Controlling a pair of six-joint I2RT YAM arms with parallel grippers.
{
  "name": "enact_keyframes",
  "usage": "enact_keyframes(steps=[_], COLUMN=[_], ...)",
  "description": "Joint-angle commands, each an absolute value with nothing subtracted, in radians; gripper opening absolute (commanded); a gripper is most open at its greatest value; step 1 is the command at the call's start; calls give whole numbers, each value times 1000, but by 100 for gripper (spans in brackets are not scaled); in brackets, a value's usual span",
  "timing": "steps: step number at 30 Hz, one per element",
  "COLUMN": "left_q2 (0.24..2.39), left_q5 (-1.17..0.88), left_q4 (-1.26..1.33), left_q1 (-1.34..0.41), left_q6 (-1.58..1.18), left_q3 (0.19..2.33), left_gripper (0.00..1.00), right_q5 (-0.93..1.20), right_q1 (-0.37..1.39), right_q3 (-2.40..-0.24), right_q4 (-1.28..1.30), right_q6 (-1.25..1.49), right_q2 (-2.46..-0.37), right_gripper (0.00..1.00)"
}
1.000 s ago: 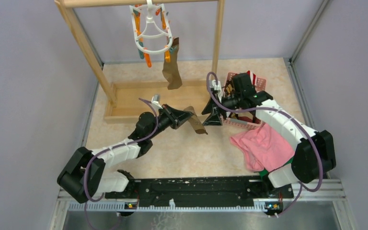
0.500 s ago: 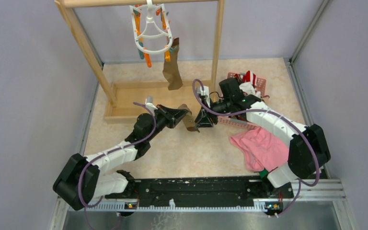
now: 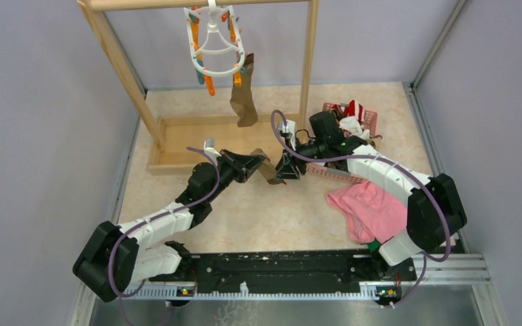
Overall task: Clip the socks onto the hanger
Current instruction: Pick up the sock from the bin.
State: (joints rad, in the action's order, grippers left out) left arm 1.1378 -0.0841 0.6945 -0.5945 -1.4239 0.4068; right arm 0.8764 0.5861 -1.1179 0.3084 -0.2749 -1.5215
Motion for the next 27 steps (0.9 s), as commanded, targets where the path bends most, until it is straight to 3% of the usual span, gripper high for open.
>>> enact_keyframes(steps=[1, 3, 9, 14, 18, 23, 27], left_q2=[1121, 1126, 1132, 1130, 1106, 983, 842], left_q5=[-52, -54, -59, -48, -68, -185, -334], left_q4=[693, 698, 714, 723, 808, 886, 838], left_q1=[-597, -597, -597, -598, -595, -585, -580], left_q6=[-1450, -1450, -1441, -1394, -1234, -890, -583], left_q3=[402, 402, 400, 389, 353, 276, 233], left_gripper=[0, 0, 0, 3, 27, 73, 95], right_q5=[863, 842, 881, 1022, 1205, 1336, 1399], right_q1=[596, 597, 596, 594, 576, 535, 501], right_q3=[-1098, -1096, -1106, -1123, -1125, -1098, -1049], right_q4=[228, 219, 221, 232, 212, 111, -79], right_q6=[-213, -202, -185, -151, -105, -12, 171], right_q2=[-1533, -1535, -1548, -1576, -1605, -1604, -1574], right_gripper=[38, 32, 0, 0, 0, 0, 0])
